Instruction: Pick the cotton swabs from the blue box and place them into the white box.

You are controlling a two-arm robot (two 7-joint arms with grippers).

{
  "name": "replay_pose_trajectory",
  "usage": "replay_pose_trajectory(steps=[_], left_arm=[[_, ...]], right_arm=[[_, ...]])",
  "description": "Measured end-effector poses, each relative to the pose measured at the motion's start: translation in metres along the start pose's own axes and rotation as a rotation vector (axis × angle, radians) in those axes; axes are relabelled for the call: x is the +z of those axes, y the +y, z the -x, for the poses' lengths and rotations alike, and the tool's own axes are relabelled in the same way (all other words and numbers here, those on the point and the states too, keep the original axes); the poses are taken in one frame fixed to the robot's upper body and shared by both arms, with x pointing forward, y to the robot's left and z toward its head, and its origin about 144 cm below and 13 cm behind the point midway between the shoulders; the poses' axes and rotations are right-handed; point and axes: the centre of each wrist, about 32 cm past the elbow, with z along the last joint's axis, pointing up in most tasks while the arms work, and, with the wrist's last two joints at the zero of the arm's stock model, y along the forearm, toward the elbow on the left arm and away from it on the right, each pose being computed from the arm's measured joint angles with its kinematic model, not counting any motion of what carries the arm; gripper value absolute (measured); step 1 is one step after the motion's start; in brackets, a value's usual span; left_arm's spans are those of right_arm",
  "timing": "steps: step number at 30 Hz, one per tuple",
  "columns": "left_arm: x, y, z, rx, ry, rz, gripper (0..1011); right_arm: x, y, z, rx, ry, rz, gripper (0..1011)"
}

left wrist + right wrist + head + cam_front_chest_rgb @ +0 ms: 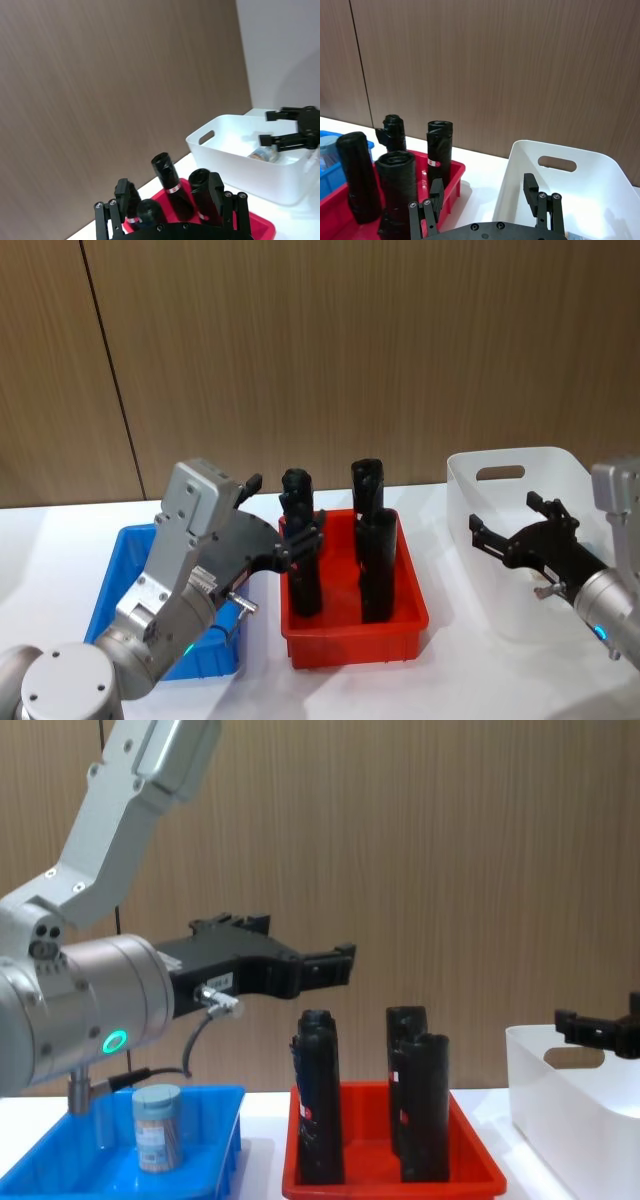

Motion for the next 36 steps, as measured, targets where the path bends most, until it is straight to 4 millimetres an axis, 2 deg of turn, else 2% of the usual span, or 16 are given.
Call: replay_pose_trajectory(steps=[14,29,36], left_arm=[[-0.009,0.011,0.019,0.129,-0.027,-0.004,1004],[-0.011,0.013,0.022,0.147,-0.03,-0.005,1004],[-0.01,0.013,0.021,0.147,-0.03,-0.005,1004]], right_arm=[[0.008,-0.028,0.03,-0.006,0.012,-0.043,1001],[0.021,-0.06,0.06,-0.015,0.035,-0.088,1001],[0.023,-0.065,0.064,-0.018,0.039,-0.095,1001]])
